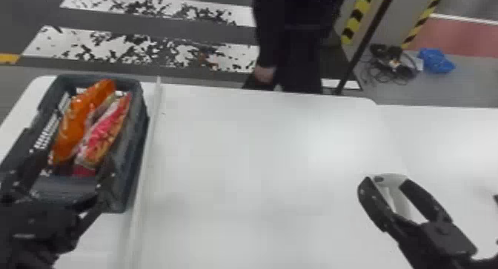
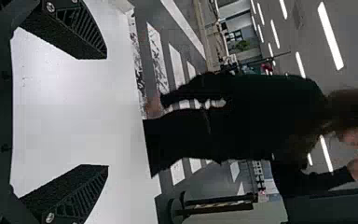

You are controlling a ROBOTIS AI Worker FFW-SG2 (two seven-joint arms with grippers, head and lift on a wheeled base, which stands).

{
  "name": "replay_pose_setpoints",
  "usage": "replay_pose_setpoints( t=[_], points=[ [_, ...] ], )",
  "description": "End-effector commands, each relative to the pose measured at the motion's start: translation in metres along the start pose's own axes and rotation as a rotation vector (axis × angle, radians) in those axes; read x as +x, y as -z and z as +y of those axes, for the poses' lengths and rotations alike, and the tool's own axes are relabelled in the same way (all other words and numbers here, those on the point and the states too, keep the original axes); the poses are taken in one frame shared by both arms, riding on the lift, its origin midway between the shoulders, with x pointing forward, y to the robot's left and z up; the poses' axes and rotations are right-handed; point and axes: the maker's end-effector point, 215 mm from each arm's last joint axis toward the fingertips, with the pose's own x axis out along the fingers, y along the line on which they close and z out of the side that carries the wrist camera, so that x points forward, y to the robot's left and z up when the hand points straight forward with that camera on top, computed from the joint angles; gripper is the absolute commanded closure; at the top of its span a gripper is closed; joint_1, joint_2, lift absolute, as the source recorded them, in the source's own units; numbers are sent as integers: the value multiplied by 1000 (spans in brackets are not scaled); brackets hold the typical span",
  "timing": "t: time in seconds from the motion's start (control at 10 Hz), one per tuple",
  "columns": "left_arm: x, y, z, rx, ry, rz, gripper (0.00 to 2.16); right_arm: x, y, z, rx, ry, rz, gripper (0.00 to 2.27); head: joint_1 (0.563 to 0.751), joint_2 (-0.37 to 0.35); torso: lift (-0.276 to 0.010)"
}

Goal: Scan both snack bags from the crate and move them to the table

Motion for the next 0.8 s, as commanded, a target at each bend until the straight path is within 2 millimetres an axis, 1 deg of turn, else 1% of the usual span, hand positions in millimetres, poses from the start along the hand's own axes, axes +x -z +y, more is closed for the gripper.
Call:
replay_pose_setpoints(
  t=[0.0, 0.1, 0.3, 0.4, 0.5, 0.7],
  points=[
    [5, 12, 12, 21, -32, 20, 83, 1, 0, 1, 3, -1, 0, 90, 695, -122, -87],
    [9, 17, 20, 29, -50, 27, 87, 2, -1, 2, 2, -4, -2, 90, 695, -111, -87],
    [25, 38, 29, 39, -68, 95, 87, 5, 0, 9, 8, -24, -1, 93, 695, -79, -87],
    [31, 41, 32, 45, -76, 110, 87, 5, 0, 10, 7, -26, -1, 107, 695, -63, -87],
    [39, 51, 37, 48, -83, 162, 87, 6, 0, 9, 7, -26, -3, 107, 695, -51, -87],
    [47, 46, 38, 47, -84, 157, 87, 5, 0, 8, 8, -27, -1, 107, 695, -39, -87]
  ],
)
